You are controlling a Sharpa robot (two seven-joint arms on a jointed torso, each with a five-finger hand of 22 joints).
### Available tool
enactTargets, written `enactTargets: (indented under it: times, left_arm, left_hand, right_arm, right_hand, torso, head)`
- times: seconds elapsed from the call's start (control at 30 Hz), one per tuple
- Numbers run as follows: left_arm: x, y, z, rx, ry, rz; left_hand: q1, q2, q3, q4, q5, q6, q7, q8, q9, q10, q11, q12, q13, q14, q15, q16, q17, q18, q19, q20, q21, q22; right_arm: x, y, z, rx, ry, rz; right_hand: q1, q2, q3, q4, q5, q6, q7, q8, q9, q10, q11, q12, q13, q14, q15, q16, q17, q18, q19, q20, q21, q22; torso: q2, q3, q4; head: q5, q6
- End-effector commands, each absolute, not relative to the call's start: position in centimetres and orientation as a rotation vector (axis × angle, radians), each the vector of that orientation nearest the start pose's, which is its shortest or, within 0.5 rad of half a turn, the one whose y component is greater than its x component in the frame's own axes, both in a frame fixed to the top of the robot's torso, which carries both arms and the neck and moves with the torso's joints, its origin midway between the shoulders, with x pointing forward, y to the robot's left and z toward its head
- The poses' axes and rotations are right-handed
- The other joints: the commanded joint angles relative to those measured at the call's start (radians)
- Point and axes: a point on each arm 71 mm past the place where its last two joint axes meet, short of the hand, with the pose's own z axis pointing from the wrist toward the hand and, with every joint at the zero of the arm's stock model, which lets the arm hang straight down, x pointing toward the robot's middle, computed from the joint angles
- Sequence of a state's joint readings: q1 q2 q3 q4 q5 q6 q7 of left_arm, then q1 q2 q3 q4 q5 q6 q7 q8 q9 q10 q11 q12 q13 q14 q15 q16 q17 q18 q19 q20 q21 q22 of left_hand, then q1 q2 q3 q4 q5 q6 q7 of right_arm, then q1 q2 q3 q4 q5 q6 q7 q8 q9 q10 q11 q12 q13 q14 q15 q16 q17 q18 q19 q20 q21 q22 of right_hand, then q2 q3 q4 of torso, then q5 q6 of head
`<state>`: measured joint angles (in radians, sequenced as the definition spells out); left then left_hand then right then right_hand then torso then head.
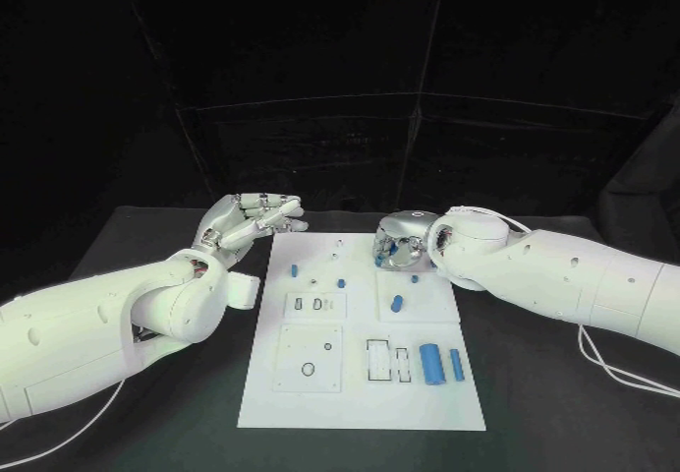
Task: Assemble the parts on the task board
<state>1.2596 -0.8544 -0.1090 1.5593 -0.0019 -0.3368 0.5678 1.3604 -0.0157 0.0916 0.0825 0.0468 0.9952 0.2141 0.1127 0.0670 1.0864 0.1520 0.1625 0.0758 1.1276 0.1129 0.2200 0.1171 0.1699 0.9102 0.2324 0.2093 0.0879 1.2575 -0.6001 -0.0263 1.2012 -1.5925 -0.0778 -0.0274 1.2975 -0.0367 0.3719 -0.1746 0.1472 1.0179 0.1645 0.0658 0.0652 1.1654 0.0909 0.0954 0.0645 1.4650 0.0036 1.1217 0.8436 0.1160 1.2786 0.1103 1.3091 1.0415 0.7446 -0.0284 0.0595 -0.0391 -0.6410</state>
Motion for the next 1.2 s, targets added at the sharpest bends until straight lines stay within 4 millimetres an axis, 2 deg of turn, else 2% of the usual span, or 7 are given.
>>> enactTargets:
  times: [0.03,0.27,0.57,0.7,0.8,1.03,1.2]
  left_arm:
    - [48.4,20.6,-15.9,-0.965,1.293,-1.635]
    - [48.4,20.6,-15.9,-0.967,1.295,-1.633]
    - [48.4,20.9,-15.9,-0.971,1.298,-1.628]
    - [48.4,21.0,-15.9,-0.975,1.299,-1.617]
    - [48.5,21.0,-16.0,-0.98,1.3,-1.61]
    - [48.5,20.9,-16.0,-0.985,1.304,-1.611]
    - [48.5,20.7,-16.0,-0.985,1.306,-1.614]
  left_hand:
    - [0.005,0.006,-0.002,-0.006,0.002,0.004,0.001,-0.006,-0.002,0.005,0.004,-0.007,-0.001,0.001,0.001,-0.004,0.001,0.015,0.004,0.0,-0.005,-0.002]
    - [0.005,0.007,-0.001,-0.006,0.002,0.004,0.001,-0.006,-0.002,0.005,0.004,-0.007,-0.002,0.001,0.001,-0.004,0.001,0.015,0.005,0.0,-0.005,-0.002]
    - [0.005,0.01,0.0,-0.009,0.002,0.002,0.002,-0.009,-0.002,0.003,0.005,-0.011,-0.003,0.0,0.002,-0.006,0.001,0.015,0.006,0.001,-0.007,-0.004]
    - [0.005,0.013,0.002,-0.013,0.002,0.0,0.004,-0.013,-0.002,0.0,0.007,-0.017,-0.005,-0.003,0.003,-0.009,0.001,0.014,0.006,0.002,-0.011,-0.006]
    - [0.001,0.013,0.0,-0.013,0.002,0.0,0.005,-0.014,-0.002,0.0,0.007,-0.019,-0.005,-0.003,0.004,-0.01,0.001,0.014,0.006,0.002,-0.013,-0.007]
    - [0.001,0.013,0.0,-0.013,0.002,0.0,0.005,-0.014,-0.002,0.0,0.007,-0.019,-0.005,-0.003,0.004,-0.01,0.001,0.014,0.006,0.002,-0.013,-0.007]
    - [0.001,0.013,0.0,-0.013,0.002,0.0,0.005,-0.014,-0.002,0.0,0.007,-0.019,-0.005,-0.003,0.004,-0.01,0.001,0.014,0.006,0.002,-0.013,-0.007]
  right_arm:
    - [54.6,-15.9,-18.0,-0.412,1.765,0.526]
    - [54.7,-16.4,-17.2,-0.342,1.664,0.566]
    - [54.2,-16.8,-15.7,-0.218,1.499,0.662]
    - [54.2,-16.2,-15.4,-0.188,1.472,0.675]
    - [54.4,-15.6,-15.3,-0.181,1.464,0.675]
    - [55.4,-13.9,-15.6,-0.187,1.473,0.661]
    - [55.9,-12.9,-16.0,-0.204,1.506,0.645]
  right_hand:
    - [-0.012,-0.001,0.01,0.003,-0.006,0.012,0.0,0.002,0.002,0.011,0.001,-0.006,-0.001,0.014,0.001,0.008,0.005,-0.012,0.007,0.0,0.007,0.005]
    - [-0.018,0.006,0.031,0.02,-0.004,0.043,-0.005,0.011,0.005,0.049,-0.007,0.003,0.004,0.02,-0.005,0.051,0.054,-0.021,0.032,-0.003,0.039,0.057]
    - [-0.015,0.013,0.058,0.036,-0.017,0.074,-0.014,0.017,0.007,0.077,-0.017,0.006,0.005,0.019,-0.012,0.076,0.074,-0.027,0.047,-0.01,0.062,0.092]
    - [-0.039,-0.01,0.049,0.055,-0.01,0.078,-0.015,0.014,0.006,0.082,-0.018,0.001,0.004,0.017,-0.012,0.082,0.077,-0.027,0.046,-0.01,0.065,0.095]
    - [-0.041,-0.014,0.047,0.058,-0.01,0.079,-0.016,0.014,0.005,0.083,-0.018,0.0,0.004,0.017,-0.013,0.084,0.077,-0.027,0.046,-0.011,0.066,0.096]
    - [-0.042,-0.016,0.047,0.06,-0.011,0.079,-0.016,0.013,0.005,0.082,-0.018,-0.001,0.004,0.017,-0.013,0.085,0.079,-0.027,0.046,-0.011,0.067,0.097]
    - [-0.043,-0.015,0.048,0.064,-0.014,0.079,-0.016,0.012,0.005,0.081,-0.017,-0.003,0.003,0.017,-0.013,0.088,0.081,-0.028,0.046,-0.011,0.068,0.099]
  torso:
    - [0.003,-0.0004,0.0013]
    - [0.003,-0.0017,0.0016]
    - [0.003,-0.0023,0.0013]
    - [0.004,-0.0032,0.0043]
    - [0.005,-0.0031,0.0073]
    - [0.007,-0.0029,0.0029]
    - [0.008,-0.0027,0.0062]
  head:
    - [-0.001,0.0]
    - [0.0,-0.004]
    - [0.003,0.007]
    - [0.001,0.01]
    - [0.001,0.015]
    - [0.006,0.02]
    - [0.008,0.021]
